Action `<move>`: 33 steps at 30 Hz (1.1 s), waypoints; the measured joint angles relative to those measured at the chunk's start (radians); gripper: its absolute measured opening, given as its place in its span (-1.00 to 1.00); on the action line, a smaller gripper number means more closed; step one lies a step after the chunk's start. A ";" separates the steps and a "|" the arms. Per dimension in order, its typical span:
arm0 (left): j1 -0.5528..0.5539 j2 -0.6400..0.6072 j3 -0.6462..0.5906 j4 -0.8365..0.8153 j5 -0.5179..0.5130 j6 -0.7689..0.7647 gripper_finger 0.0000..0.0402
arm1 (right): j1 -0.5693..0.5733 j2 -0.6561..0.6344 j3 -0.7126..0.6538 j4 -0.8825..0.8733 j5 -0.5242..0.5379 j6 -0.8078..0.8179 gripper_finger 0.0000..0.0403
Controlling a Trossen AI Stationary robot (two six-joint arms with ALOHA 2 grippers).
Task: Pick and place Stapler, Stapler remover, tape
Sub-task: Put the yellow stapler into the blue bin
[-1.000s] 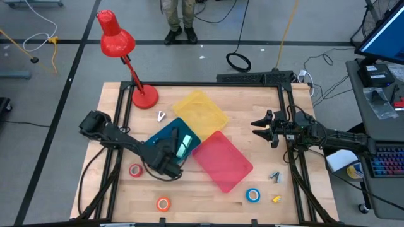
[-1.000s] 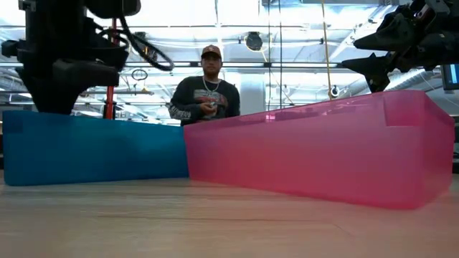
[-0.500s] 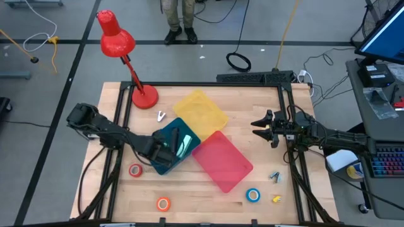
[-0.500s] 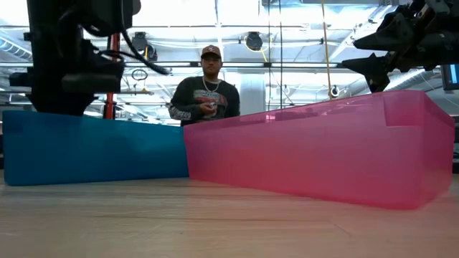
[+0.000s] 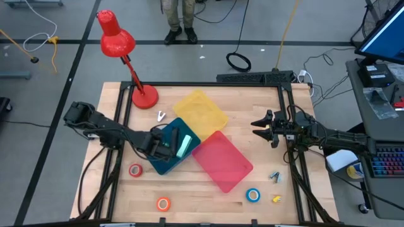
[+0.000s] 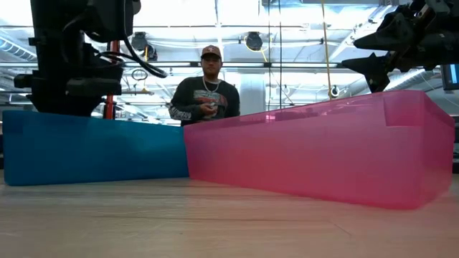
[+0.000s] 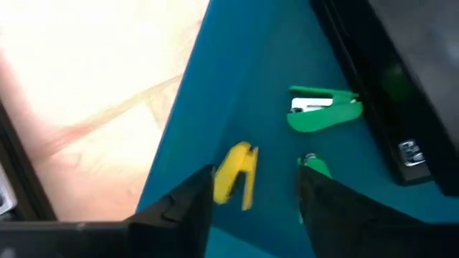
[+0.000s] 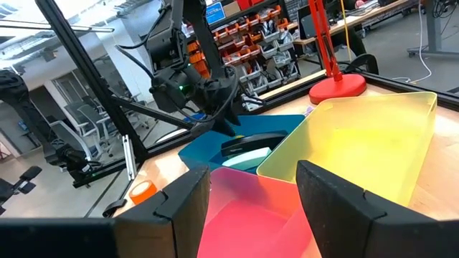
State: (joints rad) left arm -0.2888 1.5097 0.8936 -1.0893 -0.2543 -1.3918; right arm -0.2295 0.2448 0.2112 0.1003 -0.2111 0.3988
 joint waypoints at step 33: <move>-0.258 -0.172 0.132 0.284 -0.215 -0.223 0.09 | 0.477 0.262 0.578 -0.722 -0.150 -0.268 -0.26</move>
State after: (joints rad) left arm -0.5471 1.3380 1.0252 -0.8050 -0.4695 -1.6153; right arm 0.2475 0.5070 0.7889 -0.6212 -0.3614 0.1308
